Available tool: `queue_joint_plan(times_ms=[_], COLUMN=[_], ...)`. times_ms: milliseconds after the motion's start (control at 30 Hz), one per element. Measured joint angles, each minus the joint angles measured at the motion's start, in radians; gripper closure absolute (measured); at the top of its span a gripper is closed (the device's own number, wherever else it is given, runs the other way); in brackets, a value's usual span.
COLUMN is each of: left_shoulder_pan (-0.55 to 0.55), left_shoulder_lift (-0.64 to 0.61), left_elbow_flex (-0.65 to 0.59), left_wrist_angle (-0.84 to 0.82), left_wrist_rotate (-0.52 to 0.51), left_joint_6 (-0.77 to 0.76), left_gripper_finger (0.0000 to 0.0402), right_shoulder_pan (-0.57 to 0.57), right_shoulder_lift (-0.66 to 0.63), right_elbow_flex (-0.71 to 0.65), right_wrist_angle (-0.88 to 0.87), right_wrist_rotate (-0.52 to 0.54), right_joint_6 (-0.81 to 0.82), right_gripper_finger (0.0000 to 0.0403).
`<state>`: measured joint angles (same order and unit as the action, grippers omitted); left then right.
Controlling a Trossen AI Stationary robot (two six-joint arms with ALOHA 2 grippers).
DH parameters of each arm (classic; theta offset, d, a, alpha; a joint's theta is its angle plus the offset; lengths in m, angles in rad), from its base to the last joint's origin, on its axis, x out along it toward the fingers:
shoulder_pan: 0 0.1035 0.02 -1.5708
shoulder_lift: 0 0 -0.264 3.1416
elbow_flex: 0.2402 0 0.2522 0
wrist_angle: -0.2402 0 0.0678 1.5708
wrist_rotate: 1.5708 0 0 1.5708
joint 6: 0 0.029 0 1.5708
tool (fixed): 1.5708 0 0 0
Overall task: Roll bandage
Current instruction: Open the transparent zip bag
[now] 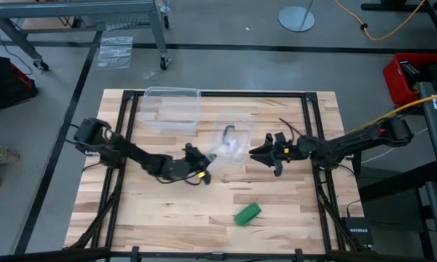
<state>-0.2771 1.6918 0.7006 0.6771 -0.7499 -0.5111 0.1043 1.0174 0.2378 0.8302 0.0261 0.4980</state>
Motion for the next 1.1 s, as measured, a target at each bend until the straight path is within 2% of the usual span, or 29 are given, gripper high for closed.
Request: queue_joint_plan(times_ms=[133,300,400,600,700,933,1100], left_shoulder_pan=[0.05,0.108,0.124,0.112,0.105,0.1,0.102], left_shoulder_lift=[0.061,0.068,0.068,0.068,0.068,0.068,0.068], left_elbow_flex=[0.093,0.165,0.192,0.195,0.195,0.195,0.195], left_wrist_angle=[0.0,0.005,0.012,0.01,0.02,0.017,0.012], left_wrist_rotate=[-0.047,-0.074,-0.069,-0.065,-0.045,-0.016,-0.161], left_joint_6=[0.052,0.126,0.161,0.178,0.178,0.178,0.184], left_gripper_finger=[0.0401,0.0401,0.0401,0.0401,0.0401,0.0401,0.0401], right_shoulder_pan=[0.001,0.001,0.0,0.0,-0.017,-0.103,-0.075], right_shoulder_lift=[0.093,0.202,0.252,0.287,0.293,0.364,0.38], right_elbow_flex=[0.025,0.092,0.131,0.171,0.183,0.252,0.304], right_wrist_angle=[-0.004,-0.002,-0.008,-0.03,-0.05,-0.055,-0.049], right_wrist_rotate=[0.017,0.043,0.133,0.414,0.486,0.438,0.295], right_joint_6=[0.047,0.02,-0.026,-0.117,-0.122,-0.112,-0.09], right_gripper_finger=[0.029,0.029,0.029,0.029,0.029,0.029,0.029])
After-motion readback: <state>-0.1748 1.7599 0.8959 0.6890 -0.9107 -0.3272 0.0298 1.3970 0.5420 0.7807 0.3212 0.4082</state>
